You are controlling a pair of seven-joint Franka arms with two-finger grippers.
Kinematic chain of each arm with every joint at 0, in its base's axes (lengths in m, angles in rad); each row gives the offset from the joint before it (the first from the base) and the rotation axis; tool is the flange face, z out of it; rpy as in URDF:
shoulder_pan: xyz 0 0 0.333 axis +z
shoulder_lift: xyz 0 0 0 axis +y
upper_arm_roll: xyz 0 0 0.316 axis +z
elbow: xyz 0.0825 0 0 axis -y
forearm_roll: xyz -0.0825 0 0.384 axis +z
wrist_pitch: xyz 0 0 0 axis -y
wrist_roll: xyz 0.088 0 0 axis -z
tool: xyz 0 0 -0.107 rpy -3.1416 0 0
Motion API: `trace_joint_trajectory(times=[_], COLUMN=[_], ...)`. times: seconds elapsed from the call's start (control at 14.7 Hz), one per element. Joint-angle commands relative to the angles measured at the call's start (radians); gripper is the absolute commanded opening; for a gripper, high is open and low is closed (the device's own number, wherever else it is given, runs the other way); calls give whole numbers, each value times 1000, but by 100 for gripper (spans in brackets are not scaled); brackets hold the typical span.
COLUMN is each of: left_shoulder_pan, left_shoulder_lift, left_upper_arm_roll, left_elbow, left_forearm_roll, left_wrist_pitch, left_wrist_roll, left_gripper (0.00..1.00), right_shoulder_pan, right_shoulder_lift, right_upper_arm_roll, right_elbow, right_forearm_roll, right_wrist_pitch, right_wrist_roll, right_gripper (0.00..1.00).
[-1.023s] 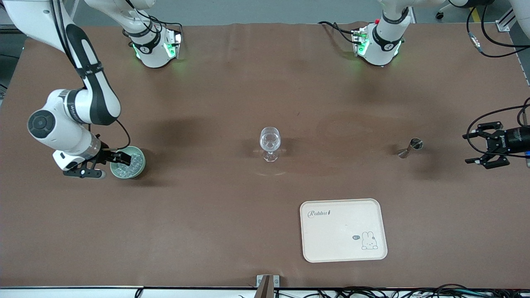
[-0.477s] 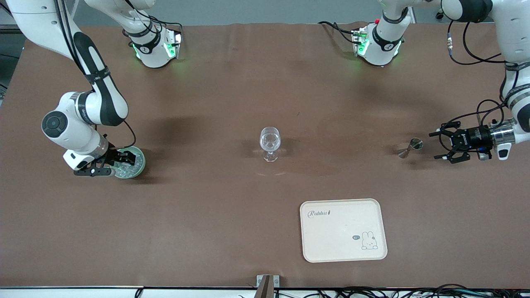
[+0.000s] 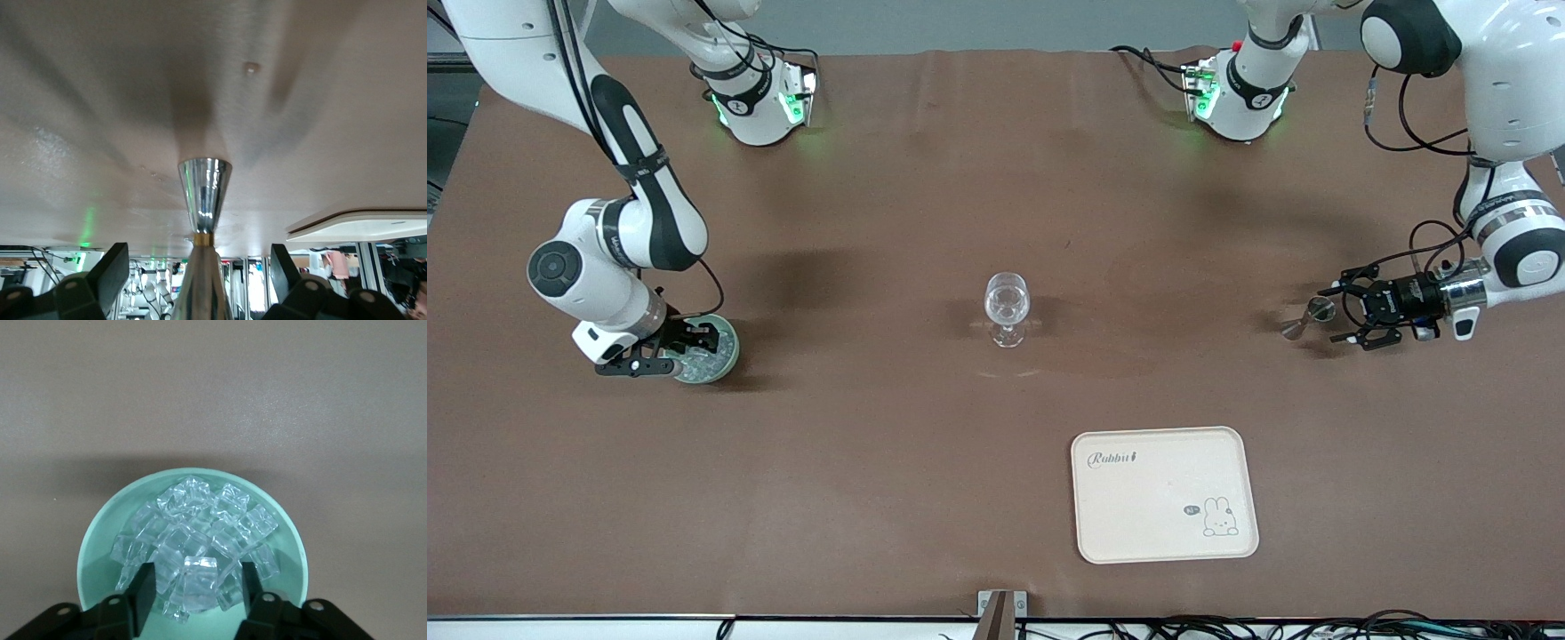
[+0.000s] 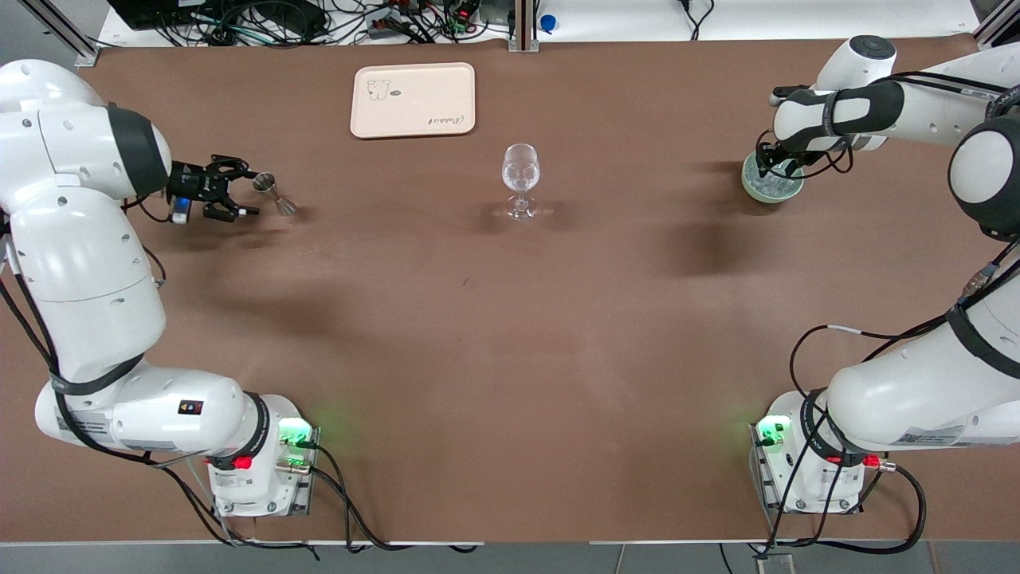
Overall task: Pour wine and add ice with both arms
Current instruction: 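Grasp the silver jigger with the left gripper and lift it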
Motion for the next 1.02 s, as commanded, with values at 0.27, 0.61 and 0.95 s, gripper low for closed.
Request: trace_joint_trajectory(times=[0.27,0.61,0.95], left_shoulder_pan=[-19,-22,-19], left_shoulder_lift=[-6,12,14], left_upper_arm_roll=[-10,-24,-24], left_elbow=[-29,-42,-40], left_forearm_roll=[-73,-103,-120], left_wrist_pitch=[19,20,22], left_wrist_roll=[21,37,11], left_gripper=[63,63,49], right_shoulder_pan=[-11,-11,-11], right_shoulder_lift=[0,1,3], right_upper_arm_roll=[6,6,6], right_elbow=[-16,-18,-18], right_forearm_roll=[6,6,6], right_wrist_pitch=[16,15,11], right_wrist_roll=[-16,-16,-16], right_gripper=[45,45,42])
